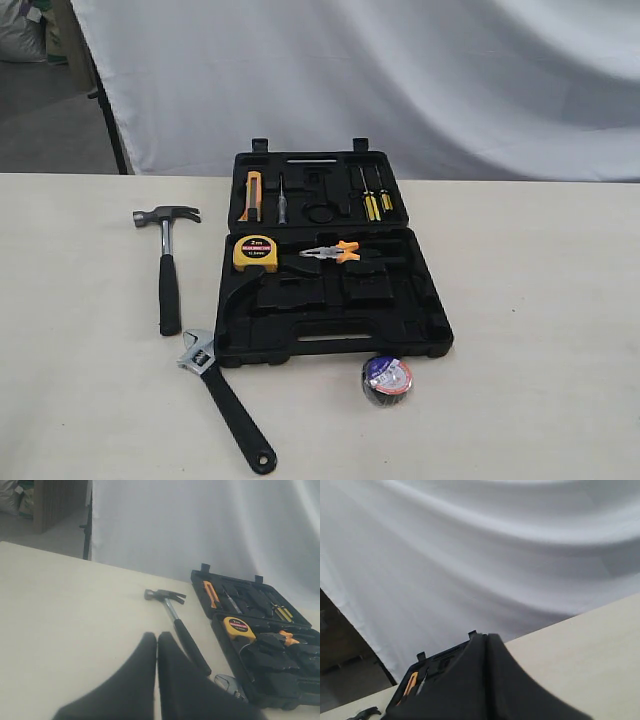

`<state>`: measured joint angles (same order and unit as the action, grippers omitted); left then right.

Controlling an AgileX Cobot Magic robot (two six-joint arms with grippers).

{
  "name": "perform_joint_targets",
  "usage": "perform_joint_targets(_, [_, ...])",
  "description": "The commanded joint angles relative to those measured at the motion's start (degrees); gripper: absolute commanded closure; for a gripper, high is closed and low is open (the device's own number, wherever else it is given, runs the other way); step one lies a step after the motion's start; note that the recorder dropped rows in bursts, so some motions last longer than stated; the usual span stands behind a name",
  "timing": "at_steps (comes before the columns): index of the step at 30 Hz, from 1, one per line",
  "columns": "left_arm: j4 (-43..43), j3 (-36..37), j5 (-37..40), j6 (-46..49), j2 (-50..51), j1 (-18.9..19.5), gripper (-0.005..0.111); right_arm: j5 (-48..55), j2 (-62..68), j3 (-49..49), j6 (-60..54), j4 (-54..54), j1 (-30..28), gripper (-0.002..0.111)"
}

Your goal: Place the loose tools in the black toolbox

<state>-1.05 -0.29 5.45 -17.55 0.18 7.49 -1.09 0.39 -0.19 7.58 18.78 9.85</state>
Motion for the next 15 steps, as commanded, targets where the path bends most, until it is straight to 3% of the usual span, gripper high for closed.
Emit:
perform_joint_targets(1, [-0.25, -0.15, -0.41, -0.27, -0.18, 1.45, 0.106, 1.09, -0.39, 0.19, -0.66, 0.15, -0.35, 0.109])
perform_joint_targets(11, [-0.25, -0.15, -0.41, -0.27, -0.18, 1.45, 0.106, 5.97, -0.39, 0.19, -4.09, 2.02, -0.11, 0.109])
perform_joint_targets(15, [-0.25, -0.15, -0.41, -0.27, -0.18, 1.45, 0.106, 5.97, -0.39, 0.19, -4.85, 2.02, 2.56, 0.109])
